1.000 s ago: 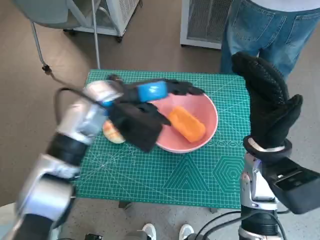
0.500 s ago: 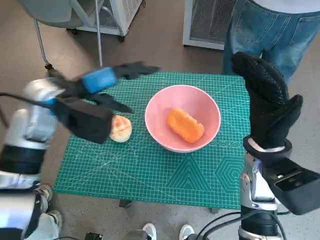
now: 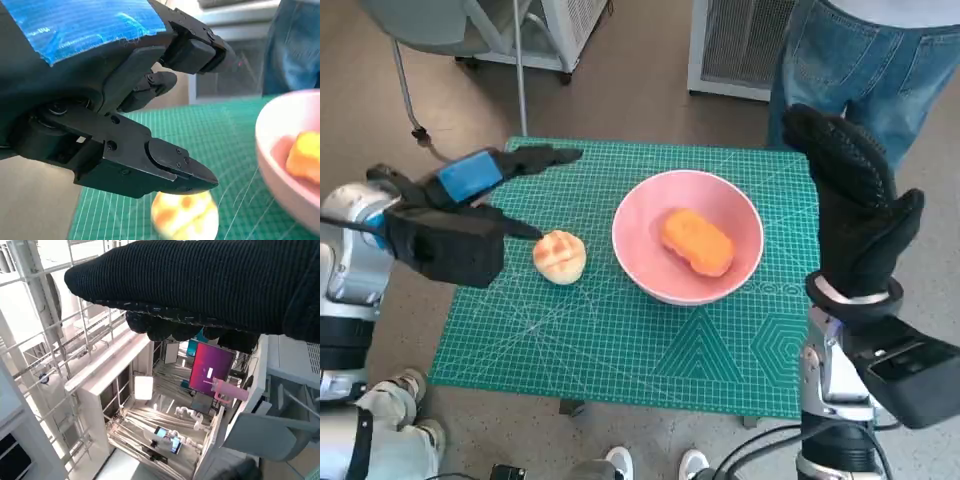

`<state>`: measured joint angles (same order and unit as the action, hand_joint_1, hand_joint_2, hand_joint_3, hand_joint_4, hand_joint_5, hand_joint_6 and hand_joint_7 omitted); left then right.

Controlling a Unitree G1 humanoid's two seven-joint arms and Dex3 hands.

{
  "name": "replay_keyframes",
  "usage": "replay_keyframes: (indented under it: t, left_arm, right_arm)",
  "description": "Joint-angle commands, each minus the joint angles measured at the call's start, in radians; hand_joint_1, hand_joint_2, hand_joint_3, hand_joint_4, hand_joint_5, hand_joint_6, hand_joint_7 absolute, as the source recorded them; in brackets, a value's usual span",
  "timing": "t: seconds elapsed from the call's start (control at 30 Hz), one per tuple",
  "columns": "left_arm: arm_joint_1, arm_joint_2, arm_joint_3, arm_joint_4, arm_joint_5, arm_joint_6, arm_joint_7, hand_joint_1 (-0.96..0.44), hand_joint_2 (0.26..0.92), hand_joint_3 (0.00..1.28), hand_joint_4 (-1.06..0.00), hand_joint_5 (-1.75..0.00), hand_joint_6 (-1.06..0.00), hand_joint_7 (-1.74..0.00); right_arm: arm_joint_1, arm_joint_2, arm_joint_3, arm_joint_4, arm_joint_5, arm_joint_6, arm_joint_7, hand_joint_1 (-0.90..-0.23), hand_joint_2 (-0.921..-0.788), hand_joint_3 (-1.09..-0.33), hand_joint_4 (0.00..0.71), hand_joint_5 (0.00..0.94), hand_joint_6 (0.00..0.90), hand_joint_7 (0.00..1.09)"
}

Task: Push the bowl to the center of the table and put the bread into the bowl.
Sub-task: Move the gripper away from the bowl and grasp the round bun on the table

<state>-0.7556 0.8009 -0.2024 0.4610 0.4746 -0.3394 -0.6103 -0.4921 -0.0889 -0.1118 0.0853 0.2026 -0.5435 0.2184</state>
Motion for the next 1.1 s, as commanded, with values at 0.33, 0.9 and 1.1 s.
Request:
replay_keyframes:
  t: [0.33, 0.9, 1.1]
  left_arm:
    - [0.005, -0.009, -0.065, 0.042, 0.069, 0.054, -0.014, 0.07, 0.801, 0.01, -0.17, 0.00, -0.46, -0.02]
    - [-0.074, -0.085, -0.185, 0.264, 0.182, 0.057, 0.053, 0.12, 0.805, 0.01, -0.13, 0.00, -0.38, 0.00]
    - [-0.114, -0.119, -0.238, 0.384, 0.225, 0.042, 0.093, 0.12, 0.805, 0.01, -0.13, 0.00, -0.36, 0.00]
  right_arm:
    - [0.000, 0.008, 0.011, 0.007, 0.020, 0.029, 0.008, -0.637, -0.921, -0.744, 0.277, 0.036, -0.001, 0.75]
    - [0.006, -0.007, 0.004, 0.001, 0.042, 0.035, 0.024, -0.631, -0.921, -0.744, 0.277, 0.038, -0.001, 0.76]
    - [0.011, -0.008, 0.003, -0.006, 0.032, 0.037, 0.017, -0.624, -0.921, -0.745, 0.277, 0.039, -0.001, 0.78]
